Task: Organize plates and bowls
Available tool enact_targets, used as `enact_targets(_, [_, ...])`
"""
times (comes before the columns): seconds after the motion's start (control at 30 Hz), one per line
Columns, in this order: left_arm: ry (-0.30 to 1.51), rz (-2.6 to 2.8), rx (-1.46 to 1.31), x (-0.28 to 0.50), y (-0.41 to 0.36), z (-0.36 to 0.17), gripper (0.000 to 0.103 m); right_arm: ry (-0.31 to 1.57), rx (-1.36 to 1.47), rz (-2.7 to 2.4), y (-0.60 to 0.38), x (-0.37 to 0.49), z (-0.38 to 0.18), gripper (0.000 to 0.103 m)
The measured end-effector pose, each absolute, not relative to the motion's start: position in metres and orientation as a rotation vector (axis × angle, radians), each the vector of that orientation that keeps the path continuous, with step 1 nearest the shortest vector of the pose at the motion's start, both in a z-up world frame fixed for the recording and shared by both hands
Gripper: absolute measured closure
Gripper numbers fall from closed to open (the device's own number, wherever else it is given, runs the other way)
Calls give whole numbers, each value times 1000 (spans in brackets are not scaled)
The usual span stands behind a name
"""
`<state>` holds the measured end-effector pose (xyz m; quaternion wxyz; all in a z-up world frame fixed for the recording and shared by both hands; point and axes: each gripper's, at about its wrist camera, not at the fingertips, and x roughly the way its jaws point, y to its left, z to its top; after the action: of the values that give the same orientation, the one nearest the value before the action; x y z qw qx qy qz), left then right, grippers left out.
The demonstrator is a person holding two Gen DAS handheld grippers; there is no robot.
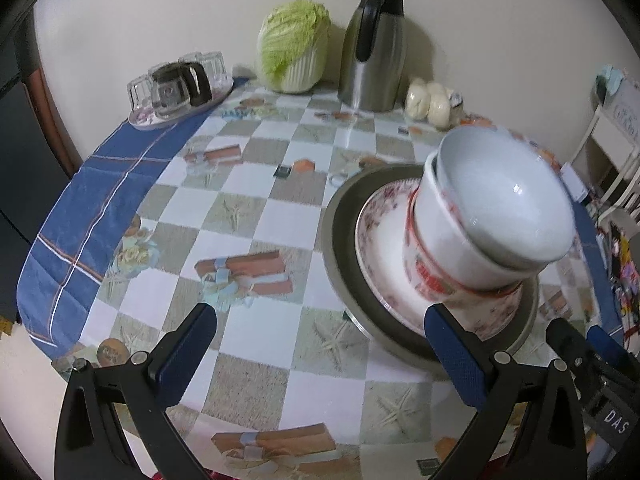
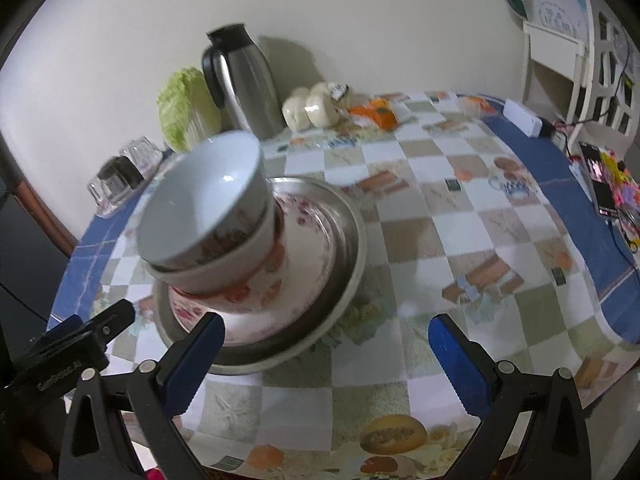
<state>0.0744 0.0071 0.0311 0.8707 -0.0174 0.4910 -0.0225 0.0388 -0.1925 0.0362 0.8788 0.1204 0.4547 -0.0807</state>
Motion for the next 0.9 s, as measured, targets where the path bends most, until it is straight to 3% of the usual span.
enact_targets(0.9, [1151, -36, -56, 92, 20, -2, 0, 1065, 189, -209, -175, 53, 3, 0])
